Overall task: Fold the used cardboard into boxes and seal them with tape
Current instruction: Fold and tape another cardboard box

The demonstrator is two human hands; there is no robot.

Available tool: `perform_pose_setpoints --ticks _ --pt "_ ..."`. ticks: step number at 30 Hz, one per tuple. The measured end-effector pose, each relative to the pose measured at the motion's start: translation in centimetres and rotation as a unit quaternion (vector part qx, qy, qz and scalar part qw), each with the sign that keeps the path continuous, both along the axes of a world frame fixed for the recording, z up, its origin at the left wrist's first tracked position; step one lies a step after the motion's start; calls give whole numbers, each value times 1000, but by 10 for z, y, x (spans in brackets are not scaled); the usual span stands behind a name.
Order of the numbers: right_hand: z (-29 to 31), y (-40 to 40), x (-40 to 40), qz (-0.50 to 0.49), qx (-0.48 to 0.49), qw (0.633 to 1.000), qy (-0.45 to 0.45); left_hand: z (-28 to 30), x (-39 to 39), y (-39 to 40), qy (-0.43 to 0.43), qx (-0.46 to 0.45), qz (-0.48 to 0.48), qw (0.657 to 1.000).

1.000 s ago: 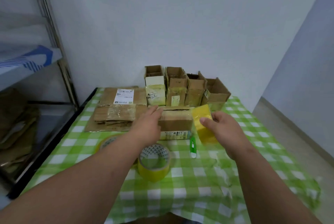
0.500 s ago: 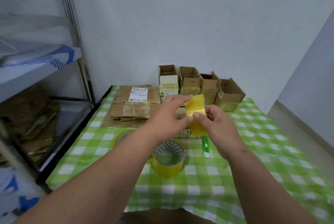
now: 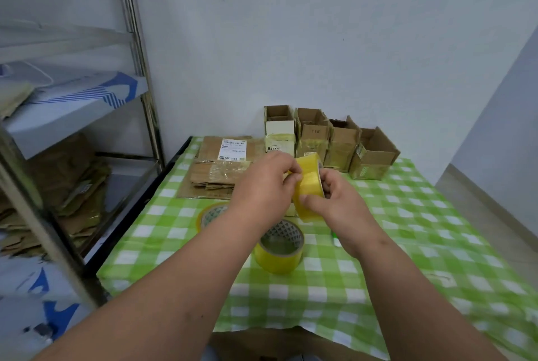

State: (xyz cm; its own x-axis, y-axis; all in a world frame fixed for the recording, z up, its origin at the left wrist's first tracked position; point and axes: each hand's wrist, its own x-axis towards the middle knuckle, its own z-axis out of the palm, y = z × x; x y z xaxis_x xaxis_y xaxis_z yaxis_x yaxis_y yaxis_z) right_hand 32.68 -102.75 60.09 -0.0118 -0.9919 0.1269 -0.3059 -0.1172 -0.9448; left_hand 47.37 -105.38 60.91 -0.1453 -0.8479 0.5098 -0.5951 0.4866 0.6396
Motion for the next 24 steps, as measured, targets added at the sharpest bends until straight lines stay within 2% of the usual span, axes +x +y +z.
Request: perform_pose_setpoints --ticks 3,7,13,18,24 --pt "-1 4 -1 27 5 1000 -4 6 0 1 -56 -17 12 998" --pt "-2 6 -6 33 0 999 0 12 -4 1 -65 9 23 998" --pt "-8 -8 -29 -37 -40 992 118 10 -26 -15 -7 85 18 996" --pt "-12 -36 -52 -76 -106 982 138 15 -52 -44 24 80 20 996" --pt "-12 -86 -71 -93 -134 972 169 14 -71 -98 63 82 14 995"
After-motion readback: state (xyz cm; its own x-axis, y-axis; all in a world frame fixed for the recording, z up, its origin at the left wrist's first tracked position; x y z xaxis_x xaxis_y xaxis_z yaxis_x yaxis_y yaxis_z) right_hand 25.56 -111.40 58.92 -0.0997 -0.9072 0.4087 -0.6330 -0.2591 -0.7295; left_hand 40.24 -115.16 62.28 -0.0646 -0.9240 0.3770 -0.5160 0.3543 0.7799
